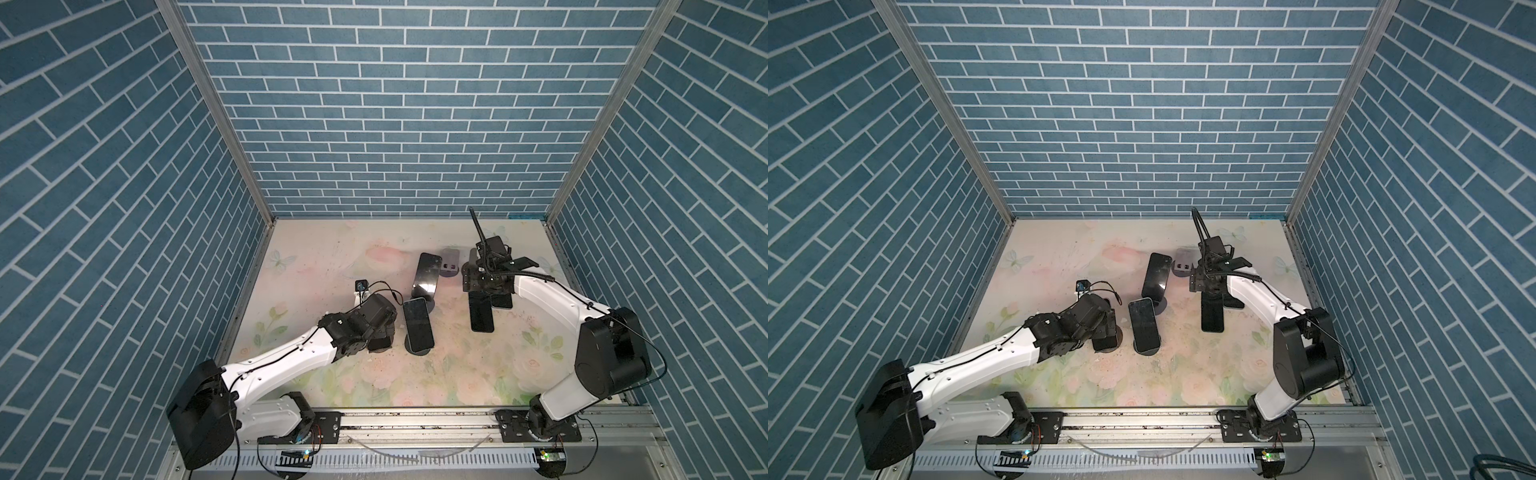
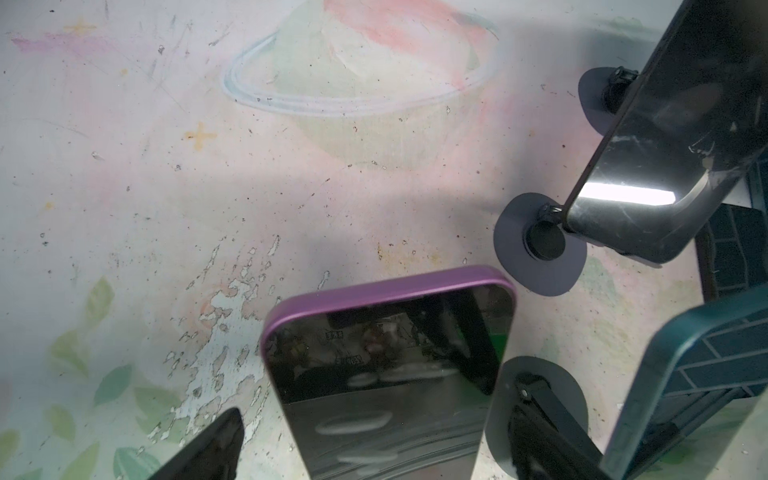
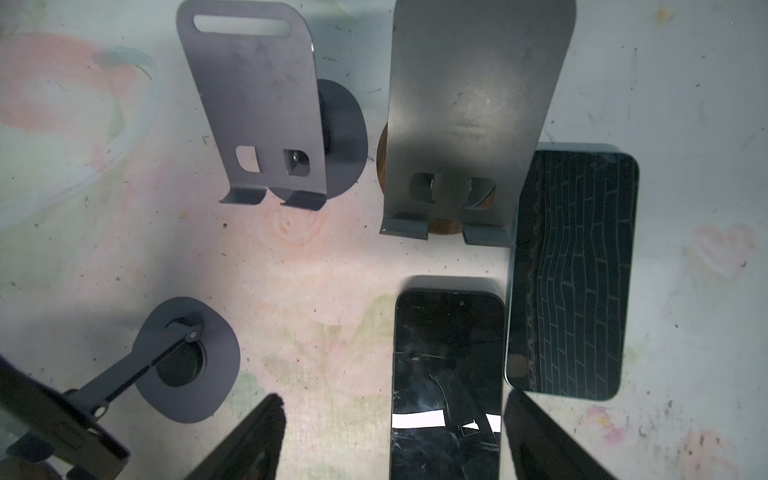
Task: Remove the phone from the phone stand
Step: 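Reach the left gripper to the purple-edged phone and close on it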
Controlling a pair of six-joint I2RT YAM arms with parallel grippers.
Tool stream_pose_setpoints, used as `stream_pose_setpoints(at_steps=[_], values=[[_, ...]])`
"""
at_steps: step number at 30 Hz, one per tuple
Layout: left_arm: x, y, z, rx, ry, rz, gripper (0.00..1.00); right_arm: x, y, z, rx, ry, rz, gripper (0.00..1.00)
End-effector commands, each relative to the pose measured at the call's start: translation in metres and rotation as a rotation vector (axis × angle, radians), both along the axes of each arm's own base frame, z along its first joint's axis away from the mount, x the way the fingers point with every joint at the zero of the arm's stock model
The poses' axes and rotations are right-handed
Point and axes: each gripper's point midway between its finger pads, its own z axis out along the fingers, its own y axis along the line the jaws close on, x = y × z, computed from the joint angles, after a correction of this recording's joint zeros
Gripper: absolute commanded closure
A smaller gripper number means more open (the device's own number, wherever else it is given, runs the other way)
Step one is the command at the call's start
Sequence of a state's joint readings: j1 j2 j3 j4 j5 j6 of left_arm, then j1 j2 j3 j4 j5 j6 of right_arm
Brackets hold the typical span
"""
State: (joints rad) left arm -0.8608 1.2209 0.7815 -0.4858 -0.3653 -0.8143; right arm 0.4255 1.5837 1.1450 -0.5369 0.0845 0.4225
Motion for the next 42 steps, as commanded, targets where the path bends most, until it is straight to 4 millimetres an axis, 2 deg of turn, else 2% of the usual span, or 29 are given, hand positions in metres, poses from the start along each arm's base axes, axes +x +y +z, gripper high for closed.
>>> stream_pose_setpoints(at_steps=[1, 10, 14, 21, 27, 31, 42], values=[[0.005, -0.007, 0.006, -0.016, -0.018, 0.004, 0.00, -0.007, -0.003, -0.014, -0.015, 0.032, -0.020, 0.16], [0.008, -0.014, -0.005, -0.011, -0.014, -0.003, 0.03, -0.010, -0.005, -0.022, -0.028, 0.049, -0.020, 0.16], [0.009, -0.014, -0.009, -0.005, -0.012, -0.003, 0.10, -0.010, -0.006, -0.024, -0.031, 0.056, -0.021, 0.16], [0.008, -0.011, -0.012, 0.006, -0.010, -0.001, 0.34, -0.010, -0.004, -0.028, -0.031, 0.069, -0.017, 0.16], [0.007, -0.010, -0.012, 0.010, -0.017, -0.010, 0.43, -0.009, -0.004, -0.029, -0.031, 0.072, -0.018, 0.16], [0.008, -0.012, -0.004, 0.005, -0.045, -0.040, 0.44, -0.009, -0.004, -0.028, -0.032, 0.072, -0.020, 0.16], [0.006, -0.003, 0.040, -0.030, -0.197, -0.106, 0.44, -0.007, -0.003, -0.026, -0.030, 0.070, -0.019, 0.16]])
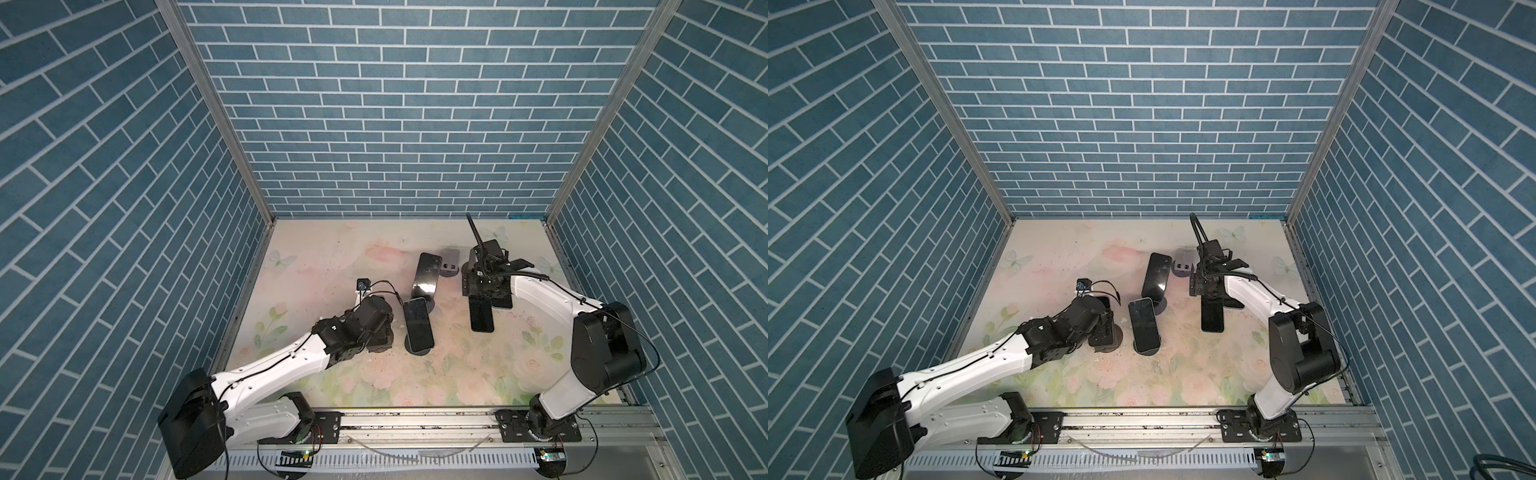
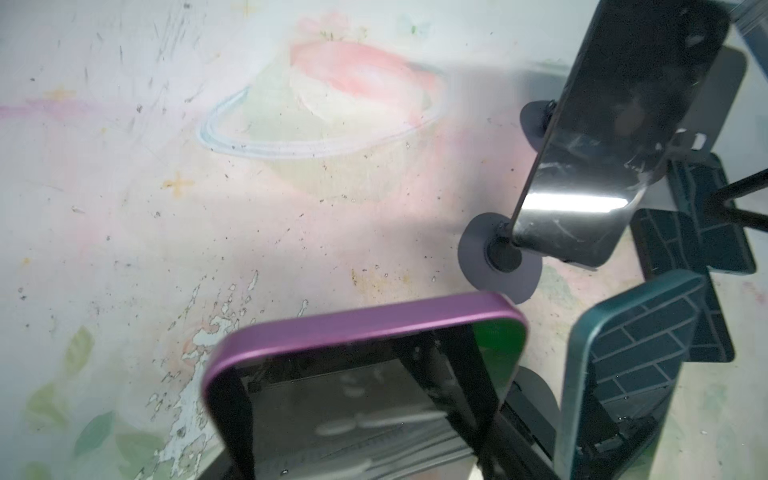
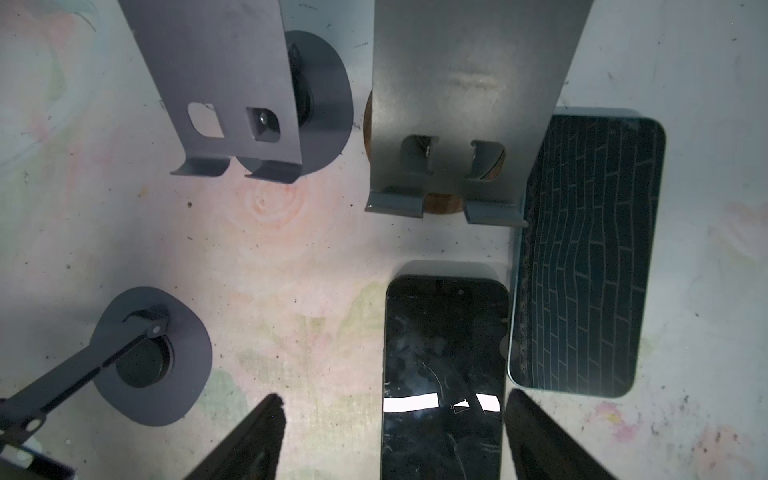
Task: Remove the phone from the phone stand
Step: 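Reach the left gripper to the purple-edged phone and close on it, then lift the purple-edged phone off its stand with the left gripper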
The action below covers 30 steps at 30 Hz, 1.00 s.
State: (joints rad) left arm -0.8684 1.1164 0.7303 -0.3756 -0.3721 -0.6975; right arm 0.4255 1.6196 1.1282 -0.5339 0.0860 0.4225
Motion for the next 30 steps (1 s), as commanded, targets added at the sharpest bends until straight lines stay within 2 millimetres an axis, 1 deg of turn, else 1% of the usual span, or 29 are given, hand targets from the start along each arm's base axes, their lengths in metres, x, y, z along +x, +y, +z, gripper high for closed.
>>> stream_pose_setpoints(at_steps=[1, 5, 9, 15, 19, 23, 29, 30], values=[[0.002, 0.006, 0.019, 0.012, -0.080, -0.013, 0.44, -0.003, -0.001, -0.007, -0.009, 0.024, -0.018, 0.16], [0.000, 0.020, 0.032, 0.049, -0.117, 0.008, 0.44, -0.003, 0.000, -0.006, -0.007, 0.023, -0.018, 0.16], [-0.001, 0.038, 0.041, 0.133, -0.139, 0.039, 0.42, -0.002, 0.000, -0.006, -0.007, 0.024, -0.017, 0.16], [-0.001, 0.067, 0.047, 0.295, -0.150, 0.099, 0.40, -0.002, 0.000, -0.008, -0.010, 0.030, -0.018, 0.16], [-0.001, 0.083, 0.047, 0.357, -0.154, 0.139, 0.40, -0.002, 0.001, -0.007, -0.010, 0.031, -0.016, 0.16], [0.002, 0.096, 0.036, 0.354, -0.125, 0.169, 0.40, 0.001, 0.002, -0.005, -0.009, 0.029, -0.016, 0.16], [0.014, 0.110, 0.008, 0.246, -0.046, 0.208, 0.40, 0.004, 0.004, -0.003, -0.001, 0.028, -0.012, 0.16], [0.015, 0.112, 0.000, 0.229, -0.025, 0.208, 0.40, 0.004, 0.005, -0.002, 0.000, 0.027, -0.012, 0.16]])
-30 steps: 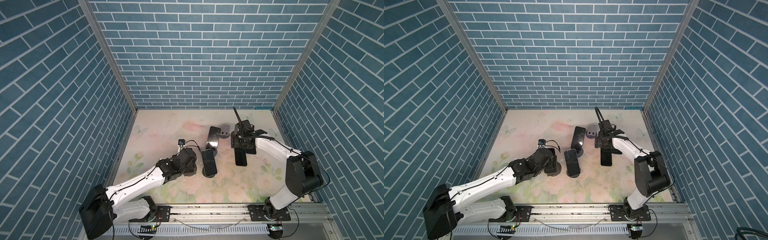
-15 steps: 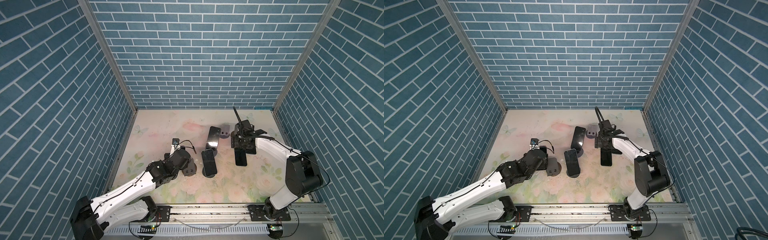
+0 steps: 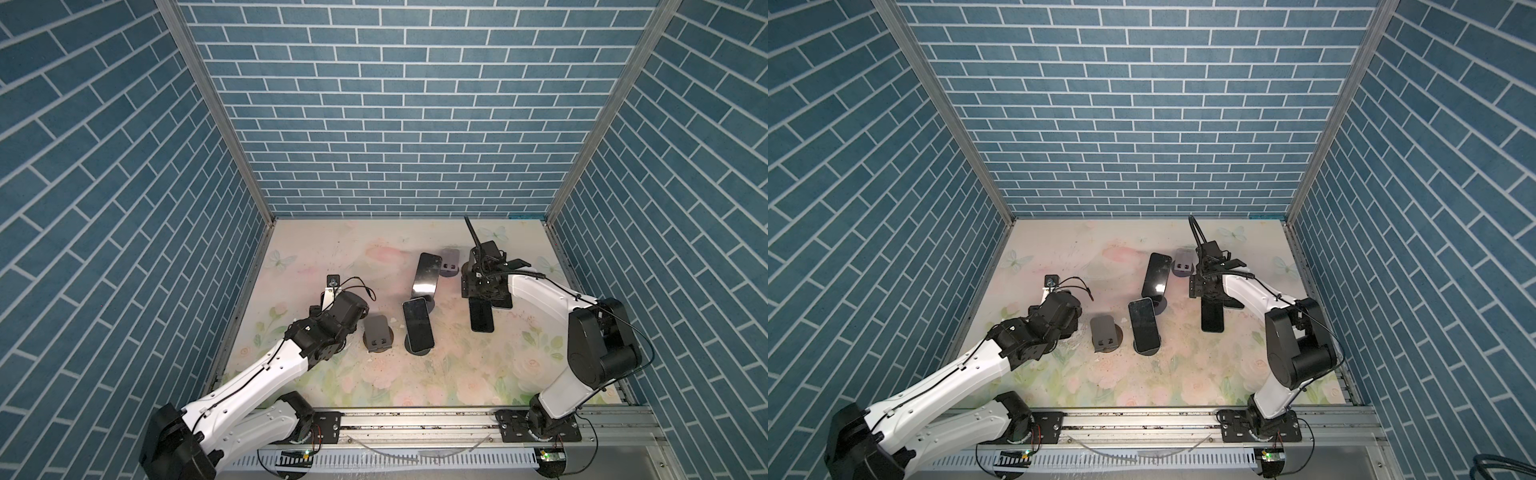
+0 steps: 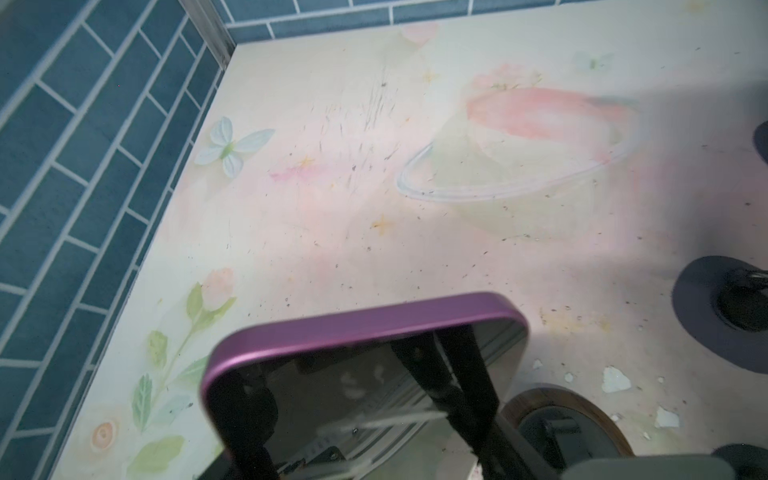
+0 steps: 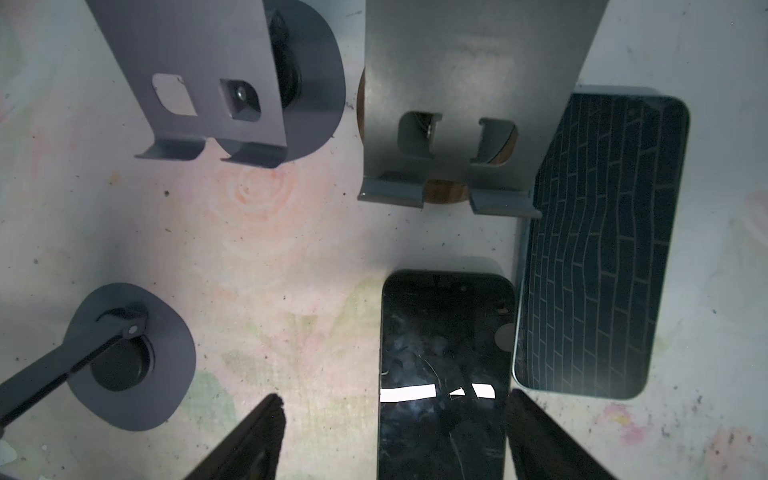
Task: Remove the phone from the phone stand
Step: 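Lift the purple-edged phone off its stand with the left gripper, then lower the purple-edged phone flat onto the table and open the left gripper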
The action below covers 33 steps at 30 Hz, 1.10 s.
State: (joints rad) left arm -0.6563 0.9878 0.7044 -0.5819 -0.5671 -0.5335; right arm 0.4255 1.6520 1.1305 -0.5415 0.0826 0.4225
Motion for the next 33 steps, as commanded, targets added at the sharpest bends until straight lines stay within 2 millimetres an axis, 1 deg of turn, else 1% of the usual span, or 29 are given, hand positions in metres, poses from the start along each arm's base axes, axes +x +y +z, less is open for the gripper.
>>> stream_pose_setpoints(at_steps=[1, 4, 9, 10, 11, 13, 17, 21, 24, 29, 33], values=[[0.009, -0.001, -0.011, -0.094, 0.011, -0.011, 0.40, 0.006, 0.005, 0.011, 0.014, -0.010, -0.013, 0.16], [0.017, -0.001, -0.022, -0.137, 0.043, -0.010, 0.41, 0.006, 0.005, 0.015, 0.017, -0.018, -0.014, 0.16], [0.033, -0.008, -0.038, -0.155, 0.117, -0.037, 0.41, 0.005, 0.005, 0.025, 0.029, -0.039, -0.012, 0.16], [0.034, -0.009, -0.044, -0.151, 0.139, -0.043, 0.41, 0.005, 0.005, 0.027, 0.031, -0.043, -0.014, 0.16], [0.042, -0.012, -0.042, -0.155, 0.144, -0.051, 0.41, 0.005, 0.005, 0.030, 0.034, -0.048, -0.014, 0.16], [0.050, -0.014, -0.047, -0.152, 0.173, -0.053, 0.41, 0.003, 0.004, 0.034, 0.039, -0.054, -0.016, 0.16], [0.066, -0.021, -0.058, -0.164, 0.221, -0.066, 0.43, -0.003, 0.005, 0.050, 0.077, -0.091, -0.013, 0.16], [0.082, -0.031, -0.069, -0.193, 0.243, -0.090, 0.44, -0.010, 0.000, 0.073, 0.095, -0.153, -0.017, 0.16], [0.093, -0.037, -0.078, -0.207, 0.270, -0.102, 0.44, -0.014, -0.004, 0.087, 0.101, -0.187, -0.018, 0.16], [0.104, -0.044, -0.097, -0.210, 0.319, -0.110, 0.44, -0.022, -0.008, 0.102, 0.117, -0.222, -0.027, 0.15], [0.108, -0.048, -0.113, -0.212, 0.366, -0.114, 0.44, -0.025, -0.010, 0.112, 0.132, -0.250, -0.035, 0.15]])
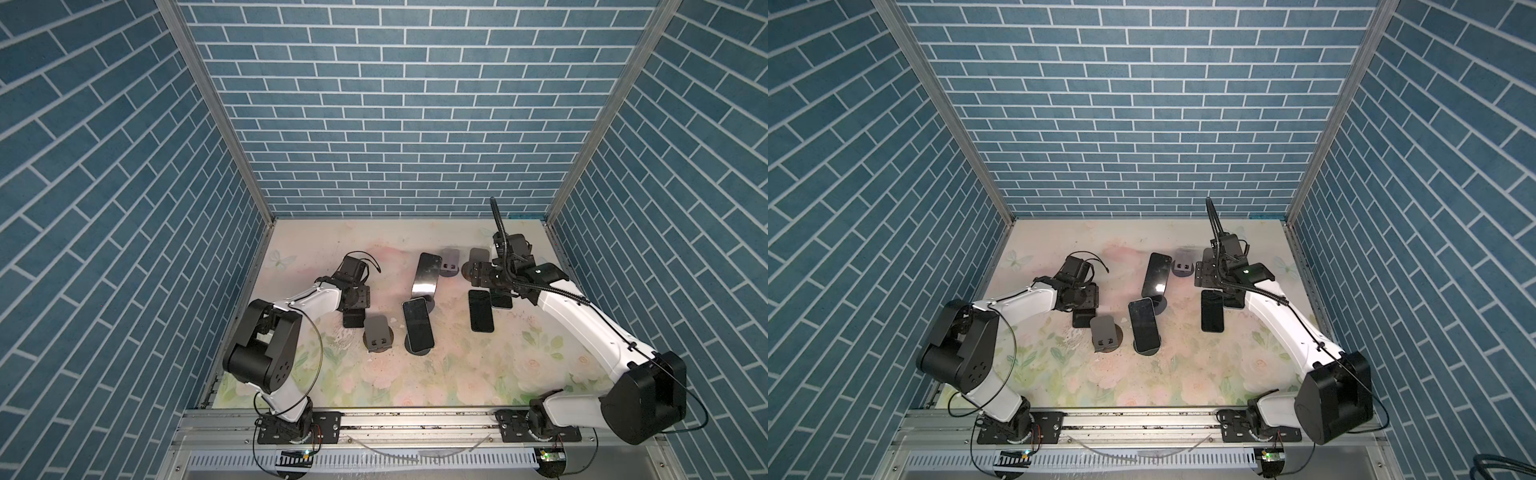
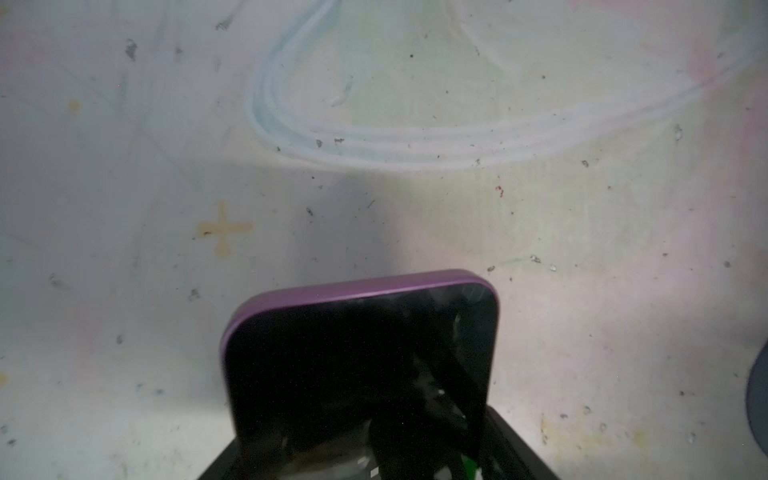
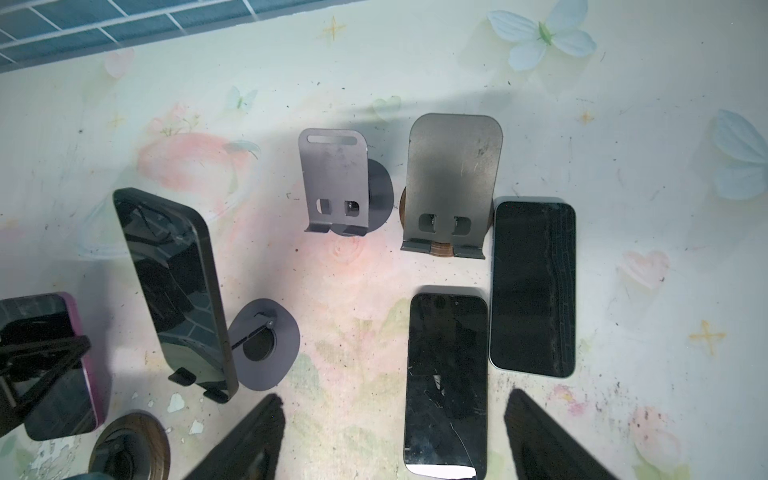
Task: Remove the phone from the phone stand
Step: 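Lower the purple-edged phone flat onto the table and open the left gripper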
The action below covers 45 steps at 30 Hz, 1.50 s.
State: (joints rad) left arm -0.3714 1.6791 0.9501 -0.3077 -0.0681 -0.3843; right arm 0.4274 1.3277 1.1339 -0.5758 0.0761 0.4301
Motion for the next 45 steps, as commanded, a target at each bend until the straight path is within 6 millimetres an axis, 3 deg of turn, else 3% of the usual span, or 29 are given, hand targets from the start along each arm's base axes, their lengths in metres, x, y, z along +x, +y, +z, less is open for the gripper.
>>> stream_pose_setpoints(at_steps=[1, 9, 14, 45], values=[[0.009, -0.005, -0.007, -0.014, 0.013, -0.015, 0.44, -0.012, -0.007, 0.002, 0.006, 0.008, -0.035, 0.15], [0.008, -0.006, -0.037, -0.005, 0.097, -0.019, 0.43, -0.012, -0.008, 0.005, 0.009, -0.001, -0.037, 0.15], [0.007, -0.006, -0.045, 0.000, 0.123, -0.017, 0.40, -0.011, -0.006, 0.004, 0.013, 0.004, -0.036, 0.15], [-0.002, 0.005, -0.041, 0.044, 0.141, 0.004, 0.21, -0.016, -0.007, -0.007, 0.014, 0.027, -0.037, 0.15]])
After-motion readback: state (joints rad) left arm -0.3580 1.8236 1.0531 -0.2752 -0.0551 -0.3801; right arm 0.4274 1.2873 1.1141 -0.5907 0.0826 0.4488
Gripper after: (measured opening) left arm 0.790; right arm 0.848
